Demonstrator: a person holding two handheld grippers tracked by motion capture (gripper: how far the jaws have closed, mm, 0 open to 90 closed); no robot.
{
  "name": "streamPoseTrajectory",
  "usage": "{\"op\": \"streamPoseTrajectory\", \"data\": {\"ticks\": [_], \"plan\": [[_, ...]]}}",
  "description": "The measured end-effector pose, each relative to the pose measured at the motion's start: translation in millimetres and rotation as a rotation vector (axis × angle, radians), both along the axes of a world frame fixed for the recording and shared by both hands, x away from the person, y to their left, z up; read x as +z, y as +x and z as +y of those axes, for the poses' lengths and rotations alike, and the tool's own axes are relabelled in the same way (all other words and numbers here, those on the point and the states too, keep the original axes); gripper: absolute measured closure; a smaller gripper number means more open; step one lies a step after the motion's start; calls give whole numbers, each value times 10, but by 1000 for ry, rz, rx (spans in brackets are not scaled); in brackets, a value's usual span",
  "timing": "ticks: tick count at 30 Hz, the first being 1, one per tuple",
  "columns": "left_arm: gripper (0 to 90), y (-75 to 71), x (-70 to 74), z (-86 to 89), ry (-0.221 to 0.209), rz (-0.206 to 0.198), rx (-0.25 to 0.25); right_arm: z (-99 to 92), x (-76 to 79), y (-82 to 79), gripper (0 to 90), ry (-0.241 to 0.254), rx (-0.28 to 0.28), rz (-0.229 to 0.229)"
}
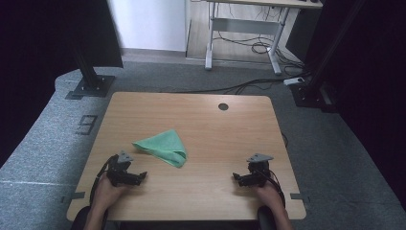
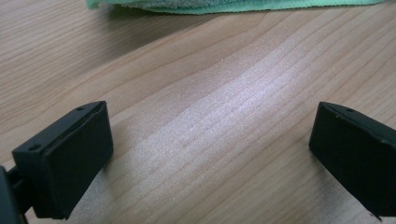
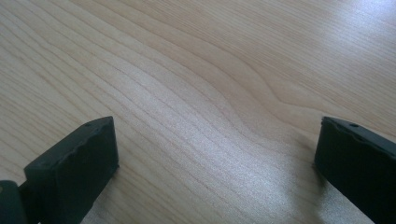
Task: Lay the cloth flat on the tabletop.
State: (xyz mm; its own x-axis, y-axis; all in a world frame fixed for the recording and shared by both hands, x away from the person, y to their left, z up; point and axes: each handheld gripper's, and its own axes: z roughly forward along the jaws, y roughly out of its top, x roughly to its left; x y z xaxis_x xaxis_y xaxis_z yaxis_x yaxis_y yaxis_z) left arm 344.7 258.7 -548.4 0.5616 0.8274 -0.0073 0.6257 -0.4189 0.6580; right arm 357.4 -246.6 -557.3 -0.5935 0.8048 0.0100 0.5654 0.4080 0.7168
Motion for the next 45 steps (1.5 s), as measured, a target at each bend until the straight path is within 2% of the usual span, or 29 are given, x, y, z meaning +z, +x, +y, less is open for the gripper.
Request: {"op": "streamPoseTrajectory", "data": {"ticks": [31, 38, 45], "plan": [[0, 10, 0, -9, 0, 0, -4, -9, 3, 12, 0, 3, 12, 2], [0, 10, 0, -9, 1, 0, -3, 10, 27, 45, 16, 21, 18, 17], [0, 10, 0, -10, 0, 0, -3, 86, 110, 77, 16, 32, 44, 3]]}}
